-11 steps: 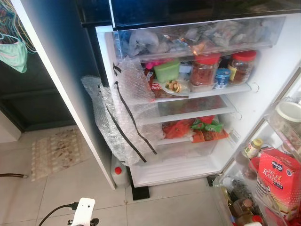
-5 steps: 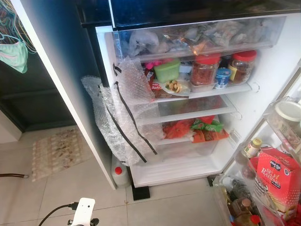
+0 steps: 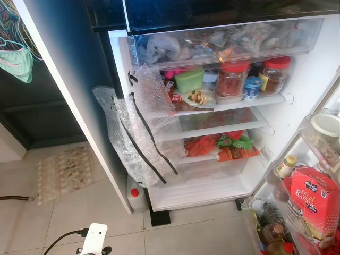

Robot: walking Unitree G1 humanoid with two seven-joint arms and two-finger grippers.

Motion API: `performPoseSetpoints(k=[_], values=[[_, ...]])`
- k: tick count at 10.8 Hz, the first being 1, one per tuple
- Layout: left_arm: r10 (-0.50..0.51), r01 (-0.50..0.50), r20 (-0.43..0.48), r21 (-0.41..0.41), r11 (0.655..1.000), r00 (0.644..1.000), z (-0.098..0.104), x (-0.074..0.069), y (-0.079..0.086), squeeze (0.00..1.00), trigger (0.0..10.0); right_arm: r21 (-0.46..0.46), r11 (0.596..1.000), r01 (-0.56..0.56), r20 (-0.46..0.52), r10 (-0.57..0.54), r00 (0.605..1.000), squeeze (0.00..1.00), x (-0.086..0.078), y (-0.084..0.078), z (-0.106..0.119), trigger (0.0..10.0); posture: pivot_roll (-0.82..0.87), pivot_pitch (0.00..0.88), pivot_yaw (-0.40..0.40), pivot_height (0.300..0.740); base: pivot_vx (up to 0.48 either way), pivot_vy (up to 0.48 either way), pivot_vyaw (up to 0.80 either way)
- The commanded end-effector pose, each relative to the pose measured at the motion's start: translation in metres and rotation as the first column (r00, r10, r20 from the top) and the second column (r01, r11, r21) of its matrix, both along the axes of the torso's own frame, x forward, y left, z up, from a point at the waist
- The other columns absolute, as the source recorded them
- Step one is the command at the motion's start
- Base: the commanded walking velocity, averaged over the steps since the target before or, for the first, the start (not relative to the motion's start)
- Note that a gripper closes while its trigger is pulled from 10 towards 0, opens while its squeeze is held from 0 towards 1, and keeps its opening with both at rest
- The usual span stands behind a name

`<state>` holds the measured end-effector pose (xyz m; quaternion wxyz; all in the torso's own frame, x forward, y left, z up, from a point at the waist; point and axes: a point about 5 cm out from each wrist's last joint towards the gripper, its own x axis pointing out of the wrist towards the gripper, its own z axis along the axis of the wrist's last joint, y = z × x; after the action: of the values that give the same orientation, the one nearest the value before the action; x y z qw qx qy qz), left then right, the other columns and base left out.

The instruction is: Restocking fridge

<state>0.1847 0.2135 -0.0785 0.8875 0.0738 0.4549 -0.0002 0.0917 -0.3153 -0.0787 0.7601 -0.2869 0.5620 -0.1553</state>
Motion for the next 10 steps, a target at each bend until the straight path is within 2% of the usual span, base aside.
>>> performPoseSetpoints(k=[1,3,4,7,10], values=[[-0.005,0.005,-0.012,0.011,1.000,1.000,0.000,-0.002,0.004,0.00,10.0,-0.002,1.000,-0.004,-0.007,0.004,1.000,0.00,-0.003,-0.002,0.000,10.0,-0.10,0.028,0.048,0.740,0.000,0.000,0.00],[-0.004,0.004,-0.011,0.013,1.000,1.000,0.000,-0.002,0.004,0.00,10.0,-0.012,1.000,-0.004,-0.010,0.004,1.000,0.00,-0.005,-0.008,0.003,10.0,-0.10,0.029,0.048,0.740,0.000,0.000,0.00],[-0.006,0.006,-0.011,0.014,1.000,1.000,0.000,-0.001,0.004,0.00,10.0,-0.039,0.999,-0.001,-0.027,0.000,1.000,0.00,-0.011,-0.019,0.007,10.0,-0.10,0.029,0.048,0.740,0.000,0.000,0.00],[-0.007,0.007,-0.009,0.016,1.000,1.000,0.000,0.000,0.004,0.00,10.0,-0.084,0.996,-0.001,-0.064,-0.004,0.998,0.00,-0.023,-0.039,0.015,10.0,-0.10,0.028,0.052,0.740,0.000,0.000,0.00],[-0.011,0.011,-0.009,0.023,1.000,1.000,0.001,0.000,0.006,0.00,10.0,-0.122,0.992,-0.014,-0.090,0.003,0.996,0.00,-0.029,-0.050,0.021,10.0,-0.10,0.030,0.056,0.740,0.000,0.000,0.00]])
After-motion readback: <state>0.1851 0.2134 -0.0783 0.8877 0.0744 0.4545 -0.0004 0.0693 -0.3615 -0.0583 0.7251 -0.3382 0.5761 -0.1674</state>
